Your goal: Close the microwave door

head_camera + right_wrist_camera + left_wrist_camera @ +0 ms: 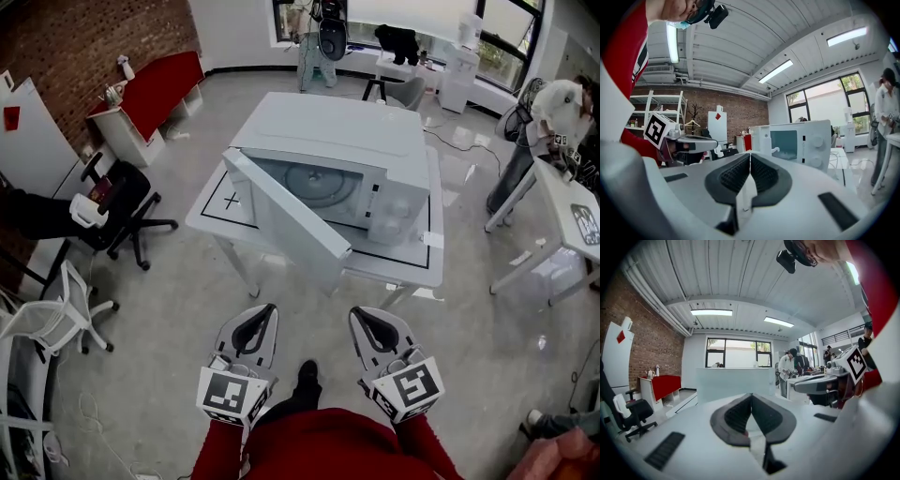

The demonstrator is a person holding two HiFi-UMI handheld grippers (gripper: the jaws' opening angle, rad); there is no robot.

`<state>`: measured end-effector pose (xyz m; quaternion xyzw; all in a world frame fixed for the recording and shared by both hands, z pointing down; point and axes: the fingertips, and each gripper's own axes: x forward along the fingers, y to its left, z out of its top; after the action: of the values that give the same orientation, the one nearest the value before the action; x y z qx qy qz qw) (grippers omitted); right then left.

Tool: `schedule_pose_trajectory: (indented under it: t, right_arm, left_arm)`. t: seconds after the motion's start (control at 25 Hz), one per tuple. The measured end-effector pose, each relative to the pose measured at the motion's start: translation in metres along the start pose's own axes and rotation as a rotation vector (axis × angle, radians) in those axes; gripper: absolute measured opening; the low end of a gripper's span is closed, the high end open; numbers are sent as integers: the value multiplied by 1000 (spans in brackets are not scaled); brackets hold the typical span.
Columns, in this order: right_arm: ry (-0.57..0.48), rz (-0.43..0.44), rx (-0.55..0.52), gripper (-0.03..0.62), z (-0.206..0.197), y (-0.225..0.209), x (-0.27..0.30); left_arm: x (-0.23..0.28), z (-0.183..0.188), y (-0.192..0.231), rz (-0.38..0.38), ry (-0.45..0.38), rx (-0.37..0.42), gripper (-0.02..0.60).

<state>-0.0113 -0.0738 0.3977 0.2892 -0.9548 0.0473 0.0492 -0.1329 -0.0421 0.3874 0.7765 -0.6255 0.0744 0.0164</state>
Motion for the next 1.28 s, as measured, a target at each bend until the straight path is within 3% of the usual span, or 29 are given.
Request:
schedule_pose_trajectory:
  t: [0.28, 0.36, 0.4, 0.52, 0.64, 0.72, 0.84, 1.28]
  right_arm:
    - [-85, -43, -27, 17, 16, -18, 23]
    - [-78, -68, -30, 19, 18, -21, 26]
    - [-61, -77, -36, 45, 17, -22, 28]
    - [-57, -77, -130, 238, 21, -18, 39]
    - [47, -106, -311, 293, 16, -17, 48]
    - [129, -155, -389, 309, 14, -18, 52]
    - [149, -210, -433, 324, 18, -19, 63]
    - [140, -232, -409, 322, 14, -29, 81]
  left_arm:
    - [31, 0, 24, -21, -7, -44, 16]
    - [37, 0, 30, -15, -6, -45, 49]
    - [40, 0, 33, -11, -3, -41, 71]
    - [49, -1, 43, 0, 16, -23, 141]
    - [57, -7, 50, -5, 40, -20, 188]
    - [61, -7, 52, -15, 42, -23, 192]
    - [68, -8, 53, -33, 44, -28, 192]
    - [96, -9, 42, -134, 45, -30, 190]
